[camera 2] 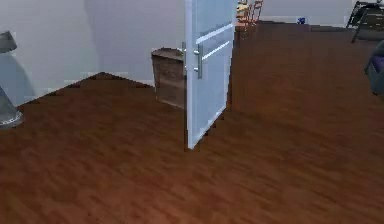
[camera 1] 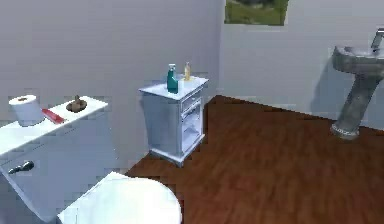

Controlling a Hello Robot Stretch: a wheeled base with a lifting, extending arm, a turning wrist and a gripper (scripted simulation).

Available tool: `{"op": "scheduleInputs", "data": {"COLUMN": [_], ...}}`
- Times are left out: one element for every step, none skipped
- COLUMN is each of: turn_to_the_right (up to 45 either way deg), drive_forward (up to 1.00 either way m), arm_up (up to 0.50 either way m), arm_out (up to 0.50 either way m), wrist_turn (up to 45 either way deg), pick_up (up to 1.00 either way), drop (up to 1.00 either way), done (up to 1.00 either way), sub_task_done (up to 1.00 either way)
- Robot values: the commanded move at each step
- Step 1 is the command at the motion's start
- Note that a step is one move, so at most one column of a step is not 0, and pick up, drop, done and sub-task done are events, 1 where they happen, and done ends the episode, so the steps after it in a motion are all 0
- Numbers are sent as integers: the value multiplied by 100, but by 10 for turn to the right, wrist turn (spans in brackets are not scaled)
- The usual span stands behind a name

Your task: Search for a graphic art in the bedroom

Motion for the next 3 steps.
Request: {"op": "scheduleInputs", "data": {"turn_to_the_right": [450,450,450], "drive_forward": [0,0,0], "arm_up": [0,0,0], "arm_out": [0,0,0], "wrist_turn": [0,0,0], "pick_up": [0,0,0], "drop": [0,0,0], "done": [0,0,0], "sub_task_done": [0,0,0]}}
